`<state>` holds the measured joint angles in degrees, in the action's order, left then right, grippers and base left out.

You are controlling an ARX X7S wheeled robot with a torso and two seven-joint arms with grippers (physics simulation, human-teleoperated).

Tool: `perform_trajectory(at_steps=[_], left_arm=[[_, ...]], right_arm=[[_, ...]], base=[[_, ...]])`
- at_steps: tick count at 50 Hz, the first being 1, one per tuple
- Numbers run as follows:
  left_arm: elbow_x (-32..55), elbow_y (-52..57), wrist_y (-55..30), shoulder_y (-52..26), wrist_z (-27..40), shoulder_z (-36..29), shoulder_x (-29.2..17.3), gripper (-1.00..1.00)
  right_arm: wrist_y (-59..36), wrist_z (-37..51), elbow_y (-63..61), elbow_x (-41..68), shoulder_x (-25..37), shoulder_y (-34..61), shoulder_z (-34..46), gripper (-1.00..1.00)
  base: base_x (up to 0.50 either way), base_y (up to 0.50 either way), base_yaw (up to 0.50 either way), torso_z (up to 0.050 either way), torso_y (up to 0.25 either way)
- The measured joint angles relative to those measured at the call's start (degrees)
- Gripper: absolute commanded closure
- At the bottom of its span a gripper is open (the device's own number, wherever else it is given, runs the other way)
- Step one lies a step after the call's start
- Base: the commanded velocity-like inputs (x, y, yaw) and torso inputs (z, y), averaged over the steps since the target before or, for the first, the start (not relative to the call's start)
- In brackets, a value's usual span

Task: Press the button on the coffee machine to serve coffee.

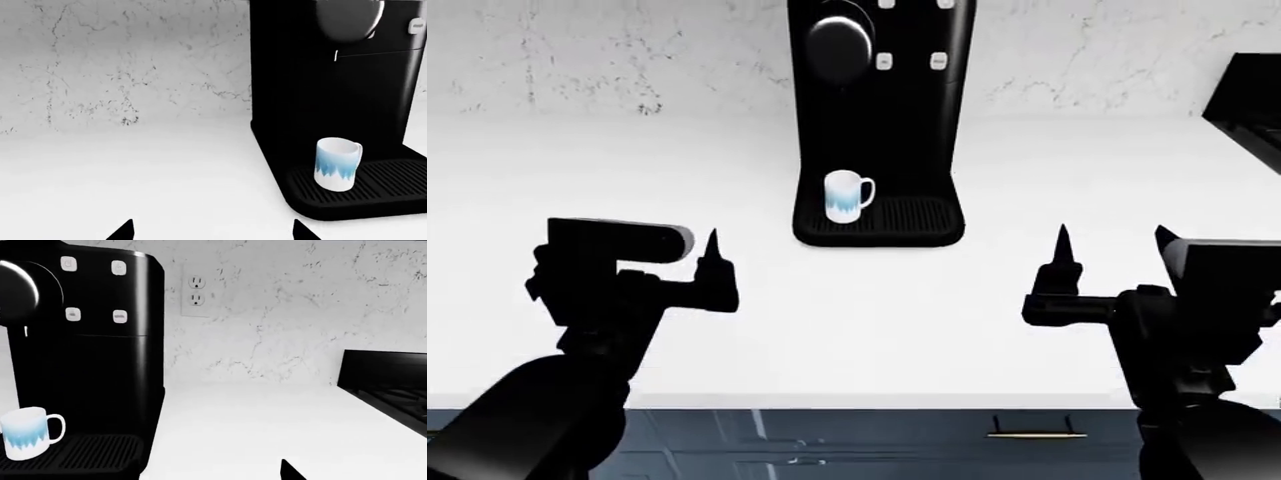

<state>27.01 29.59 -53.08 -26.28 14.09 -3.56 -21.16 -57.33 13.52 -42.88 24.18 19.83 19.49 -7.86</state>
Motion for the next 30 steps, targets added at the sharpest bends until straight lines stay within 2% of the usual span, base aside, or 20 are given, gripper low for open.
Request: perform_trajectory(at_steps=[14, 30], left_arm=[[0.0, -0.4, 0.5, 0.5, 0.5, 0.3, 0.0, -1.0], [0.2, -0.8, 1.3, 1.5, 0.3, 0.7, -0.7, -1.0]], right_arm=[[0.1, 0.0, -0.2, 0.6, 0.3, -0.6, -0.3, -1.0], [0.0, 0.6, -1.4, 0.8, 1.1, -2.2, -1.4, -1.0]], base=[[0.46, 0.01, 0.0, 0.0, 0.0], [0.36, 0.02, 0.0, 0.0, 0.001]])
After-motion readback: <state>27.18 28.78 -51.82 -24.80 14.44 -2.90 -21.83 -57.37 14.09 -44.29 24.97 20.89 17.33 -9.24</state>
